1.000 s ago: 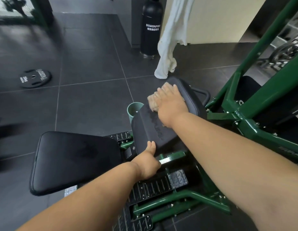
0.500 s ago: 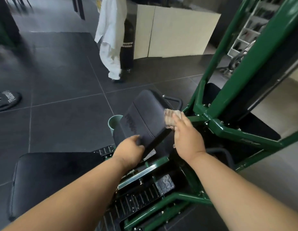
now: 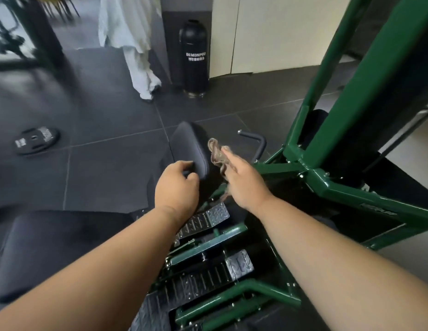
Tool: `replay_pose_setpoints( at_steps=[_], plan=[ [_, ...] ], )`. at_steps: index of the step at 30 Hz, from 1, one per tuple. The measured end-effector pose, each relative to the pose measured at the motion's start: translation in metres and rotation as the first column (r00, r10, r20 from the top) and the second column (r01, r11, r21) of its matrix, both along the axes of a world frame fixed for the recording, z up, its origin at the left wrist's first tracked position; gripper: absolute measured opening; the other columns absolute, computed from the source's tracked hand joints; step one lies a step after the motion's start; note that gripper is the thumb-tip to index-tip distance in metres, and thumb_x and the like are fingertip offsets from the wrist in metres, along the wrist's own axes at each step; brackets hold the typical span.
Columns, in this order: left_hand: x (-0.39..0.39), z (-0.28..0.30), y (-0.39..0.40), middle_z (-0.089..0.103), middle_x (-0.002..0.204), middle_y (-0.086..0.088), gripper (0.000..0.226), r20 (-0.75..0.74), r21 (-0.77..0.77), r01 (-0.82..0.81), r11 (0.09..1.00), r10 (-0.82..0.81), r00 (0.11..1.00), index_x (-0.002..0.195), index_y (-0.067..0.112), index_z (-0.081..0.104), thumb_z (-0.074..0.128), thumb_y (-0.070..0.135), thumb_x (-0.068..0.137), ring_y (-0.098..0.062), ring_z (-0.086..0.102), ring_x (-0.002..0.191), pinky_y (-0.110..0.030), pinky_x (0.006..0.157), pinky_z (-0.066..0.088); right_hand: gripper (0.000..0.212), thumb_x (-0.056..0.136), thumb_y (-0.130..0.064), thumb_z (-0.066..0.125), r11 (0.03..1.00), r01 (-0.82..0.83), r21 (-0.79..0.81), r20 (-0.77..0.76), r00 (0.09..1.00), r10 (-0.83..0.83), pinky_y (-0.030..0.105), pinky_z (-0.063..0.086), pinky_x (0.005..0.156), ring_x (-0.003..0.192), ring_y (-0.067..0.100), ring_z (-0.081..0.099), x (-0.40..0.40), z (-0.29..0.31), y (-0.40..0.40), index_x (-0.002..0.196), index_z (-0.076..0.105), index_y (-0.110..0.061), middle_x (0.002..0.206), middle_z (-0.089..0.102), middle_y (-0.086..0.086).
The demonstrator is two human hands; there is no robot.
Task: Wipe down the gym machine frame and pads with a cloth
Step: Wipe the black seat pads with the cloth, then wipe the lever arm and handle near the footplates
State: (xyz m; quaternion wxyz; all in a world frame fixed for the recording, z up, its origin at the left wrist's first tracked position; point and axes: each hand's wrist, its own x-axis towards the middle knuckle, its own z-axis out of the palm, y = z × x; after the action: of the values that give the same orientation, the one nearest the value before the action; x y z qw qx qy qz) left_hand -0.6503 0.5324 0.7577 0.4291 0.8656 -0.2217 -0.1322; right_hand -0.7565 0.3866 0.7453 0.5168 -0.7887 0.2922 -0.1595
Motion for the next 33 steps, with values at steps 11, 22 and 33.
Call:
replay_pose_setpoints(
  at_steps=[11,22,33],
  plan=[
    [-0.020,-0.014,-0.003,0.073,0.127,0.015,0.049,-0.107,-0.104,-0.138,0.985,0.127,0.986,0.135,0.030,0.071,0.050,0.018,0.091,-0.007,0.066,0.119,-0.038,0.112,0.051,0.049,0.106,-0.022,0.043,0.991,-0.123,0.053,0.039,0.992,0.121,0.027,0.045,0.106,0.129,0.020,0.060,0.066,-0.005,-0.045,0.154,0.053,-0.028,0.145,0.064,-0.001],
    [0.005,0.022,-0.071,0.064,0.127,0.002,0.038,0.091,0.001,-0.174,0.985,0.173,0.981,0.123,0.031,0.067,0.052,0.039,0.089,-0.022,0.061,0.118,-0.040,0.108,0.050,0.044,0.108,-0.024,0.042,0.982,0.066,0.177,0.012,0.998,-0.069,0.038,0.058,0.082,0.103,0.011,0.069,-0.012,-0.046,-0.098,0.145,0.058,-0.039,0.120,0.072,-0.011],
    [0.023,0.007,-0.104,0.055,0.144,-0.003,0.047,0.226,0.013,-0.285,0.959,0.274,0.935,0.138,0.025,0.062,0.045,0.024,0.094,-0.030,0.049,0.131,-0.039,0.113,0.038,0.047,0.090,-0.027,0.047,0.901,-0.238,0.362,0.099,0.971,0.217,0.054,0.054,0.103,0.113,0.031,0.070,0.081,-0.043,-0.076,0.132,0.068,-0.031,0.113,0.078,0.002]
  ],
)
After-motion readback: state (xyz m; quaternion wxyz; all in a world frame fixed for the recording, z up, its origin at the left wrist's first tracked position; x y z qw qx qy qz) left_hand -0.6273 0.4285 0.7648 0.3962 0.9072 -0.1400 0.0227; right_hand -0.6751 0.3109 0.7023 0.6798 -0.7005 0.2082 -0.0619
